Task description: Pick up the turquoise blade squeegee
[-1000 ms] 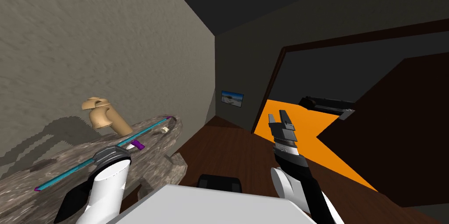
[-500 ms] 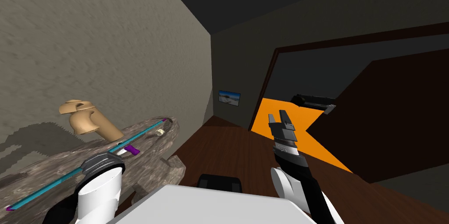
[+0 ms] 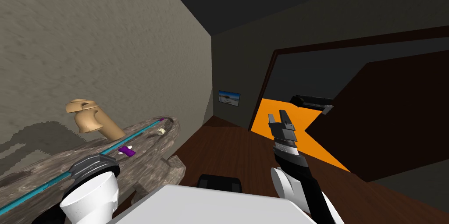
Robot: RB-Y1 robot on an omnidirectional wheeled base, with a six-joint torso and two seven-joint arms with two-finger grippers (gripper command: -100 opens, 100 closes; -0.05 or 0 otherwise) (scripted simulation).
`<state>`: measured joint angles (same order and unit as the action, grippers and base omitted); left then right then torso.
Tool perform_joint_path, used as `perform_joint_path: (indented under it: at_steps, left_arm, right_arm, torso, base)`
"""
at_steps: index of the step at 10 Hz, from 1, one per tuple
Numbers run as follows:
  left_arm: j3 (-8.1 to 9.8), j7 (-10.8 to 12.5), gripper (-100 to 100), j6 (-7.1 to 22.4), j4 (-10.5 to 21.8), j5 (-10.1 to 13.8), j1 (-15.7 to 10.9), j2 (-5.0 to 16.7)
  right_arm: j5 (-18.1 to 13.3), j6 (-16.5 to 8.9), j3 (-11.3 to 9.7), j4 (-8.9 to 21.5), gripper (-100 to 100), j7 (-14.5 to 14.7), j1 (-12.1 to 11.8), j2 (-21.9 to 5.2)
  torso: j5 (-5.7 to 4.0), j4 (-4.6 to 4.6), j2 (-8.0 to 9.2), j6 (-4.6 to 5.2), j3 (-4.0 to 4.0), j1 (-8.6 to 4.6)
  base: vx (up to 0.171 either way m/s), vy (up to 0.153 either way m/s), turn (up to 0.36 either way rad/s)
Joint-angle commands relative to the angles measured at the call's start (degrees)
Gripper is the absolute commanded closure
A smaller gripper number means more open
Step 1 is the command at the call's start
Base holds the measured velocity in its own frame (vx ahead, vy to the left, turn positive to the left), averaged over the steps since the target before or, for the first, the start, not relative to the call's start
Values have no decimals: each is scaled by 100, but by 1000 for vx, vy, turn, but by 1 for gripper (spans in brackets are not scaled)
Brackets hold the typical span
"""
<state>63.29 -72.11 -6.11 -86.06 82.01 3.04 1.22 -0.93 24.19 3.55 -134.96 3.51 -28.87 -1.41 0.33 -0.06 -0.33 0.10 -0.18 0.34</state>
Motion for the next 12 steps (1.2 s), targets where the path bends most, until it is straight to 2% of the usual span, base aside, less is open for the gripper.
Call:
perform_joint_path:
  at_steps: [1,2,3,4,6,7,8,10,11,12]
  left_arm:
    - [-3,-286,100,1,0,8,-3,0]
    - [-3,-430,100,1,0,8,-3,0]
    - [283,-603,100,170,-286,295,215,-288]
    - [258,-552,100,170,-367,361,215,-344]
    - [403,-635,100,170,-599,585,215,-406]
    - [403,-776,100,170,-599,756,215,-406]
    - [403,-1030,100,170,-599,893,215,-406]
    - [403,-1475,100,170,-599,893,215,-406]
    - [414,-1369,100,182,-607,932,209,-407]
    - [412,-1406,0,179,-605,932,208,-408]
  right_arm:
    - [0,0,0,0,0,0,0,0]
    - [0,0,0,0,0,0,0,0]
    - [0,0,0,0,0,0,0,0]
    - [0,0,-1,0,0,0,3,0]
    - [0,0,0,0,0,0,0,0]
    - [0,0,0,0,0,0,0,0]
    - [0,0,0,0,0,0,0,0]
    - [0,0,0,0,0,0,0,0]
    - [0,0,0,0,0,0,0,0]
    - [0,0,0,0,0,0,0,0]
  torso:
    - [0,0,0,0,0,0]
    - [0,0,0,0,0,1]
    - [-1,0,0,-1,0,1]
    - [3,3,29,9,14,13]
    - [-6,4,30,-10,17,8]
    - [-10,2,15,-10,9,2]
    - [-8,1,4,-4,3,-2]
    - [-7,-1,-2,1,-1,-4]
    - [-8,-2,-2,-1,-2,-4]
    - [-9,-3,-2,-1,-2,-5]
  base:
    - [0,0,0]
    - [0,0,0]
    - [-89,39,-396]
    - [-116,47,-285]
    - [-27,18,9]
    - [16,1,25]
    - [12,-3,-2]
    - [3,-2,-6]
    - [0,0,0]
    - [0,0,0]
